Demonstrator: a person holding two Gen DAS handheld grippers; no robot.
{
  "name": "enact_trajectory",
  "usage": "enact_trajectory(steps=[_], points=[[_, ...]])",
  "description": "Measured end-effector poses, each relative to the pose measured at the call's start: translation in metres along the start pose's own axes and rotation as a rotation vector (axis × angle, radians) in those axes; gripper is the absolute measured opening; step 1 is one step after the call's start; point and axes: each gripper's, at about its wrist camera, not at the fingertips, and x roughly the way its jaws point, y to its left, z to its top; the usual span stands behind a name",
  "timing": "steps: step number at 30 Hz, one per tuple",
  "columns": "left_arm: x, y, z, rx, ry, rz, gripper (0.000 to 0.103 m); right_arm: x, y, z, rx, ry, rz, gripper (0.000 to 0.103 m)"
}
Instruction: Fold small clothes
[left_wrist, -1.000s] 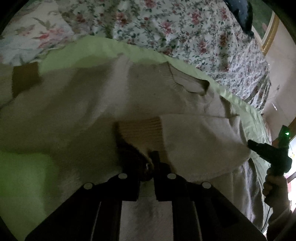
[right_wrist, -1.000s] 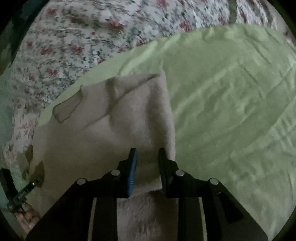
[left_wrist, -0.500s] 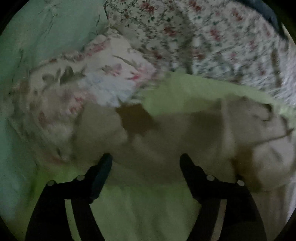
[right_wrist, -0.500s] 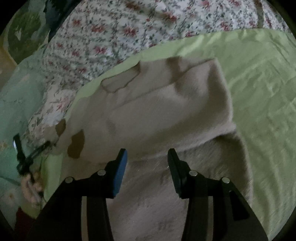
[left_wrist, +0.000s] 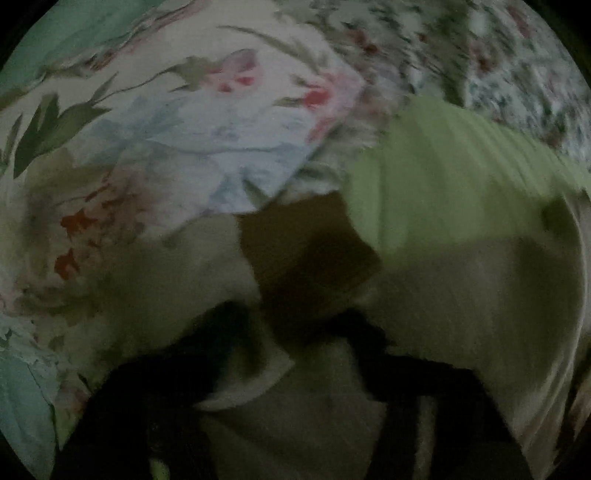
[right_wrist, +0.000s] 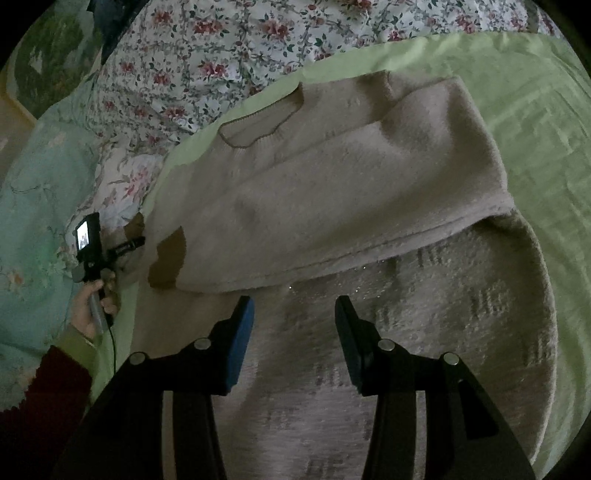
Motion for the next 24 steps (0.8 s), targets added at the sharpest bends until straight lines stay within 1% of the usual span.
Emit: enact_trajectory(steps=[1, 2, 5, 6, 8, 9, 10, 11, 12, 15, 16, 17, 19, 20, 21, 24], points=[[0.0, 0.006, 0.002, -0.022, 0.003, -0.014, 0.01, 0.0, 0.0, 0.0, 0.001, 0.0, 0.001, 0.047], [-0.001, 0.015, 0.004, -0.064, 0.004, -0.037, 0.007, 0.0, 0.001, 0.0, 0.001, 0.0, 0.002, 0.047], [-0.018, 0.03, 0.003, -0.133, -0.036, -0.099, 0.006, -0.002, 0.003, -0.001, -0.001, -0.006, 0.004, 0.047], [-0.031, 0.033, 0.0, -0.153, -0.062, -0.137, 0.006, -0.003, 0.004, -0.002, -0.001, -0.01, 0.007, 0.047], [-0.052, 0.031, -0.005, -0.167, -0.096, -0.192, 0.006, -0.005, 0.005, -0.003, -0.002, -0.014, 0.014, 0.047], [-0.068, 0.026, -0.009, -0.167, -0.123, -0.234, 0.006, -0.007, 0.006, -0.004, -0.002, -0.019, 0.018, 0.047], [-0.082, 0.019, -0.014, -0.167, -0.135, -0.257, 0.006, -0.008, 0.006, -0.004, -0.001, -0.024, 0.021, 0.047], [-0.102, 0.008, -0.019, -0.165, -0.159, -0.314, 0.006, -0.009, 0.007, -0.005, 0.001, -0.028, 0.024, 0.047], [-0.115, -0.002, -0.022, -0.16, -0.175, -0.352, 0.006, -0.01, 0.007, -0.006, 0.004, -0.031, 0.029, 0.047], [-0.153, -0.049, -0.032, -0.12, -0.21, -0.483, 0.006, -0.013, 0.008, -0.007, 0.013, -0.039, 0.043, 0.047], [-0.163, -0.069, -0.032, -0.107, -0.213, -0.529, 0.006, -0.014, 0.007, -0.007, 0.018, -0.043, 0.046, 0.047], [-0.172, -0.082, -0.036, -0.097, -0.212, -0.558, 0.006, -0.016, 0.006, -0.008, 0.023, -0.049, 0.045, 0.047], [-0.181, -0.126, -0.037, -0.066, -0.202, -0.635, 0.006, -0.022, 0.001, -0.008, 0.037, -0.067, 0.041, 0.047], [-0.185, -0.154, -0.042, -0.043, -0.191, -0.682, 0.006, -0.026, -0.003, -0.008, 0.046, -0.075, 0.04, 0.047], [-0.188, -0.175, -0.046, -0.018, -0.185, -0.703, 0.006, -0.029, -0.006, -0.008, 0.053, -0.083, 0.038, 0.047], [-0.187, -0.236, -0.058, 0.053, -0.156, -0.732, 0.006, -0.041, -0.018, -0.007, 0.071, -0.109, 0.022, 0.047]])
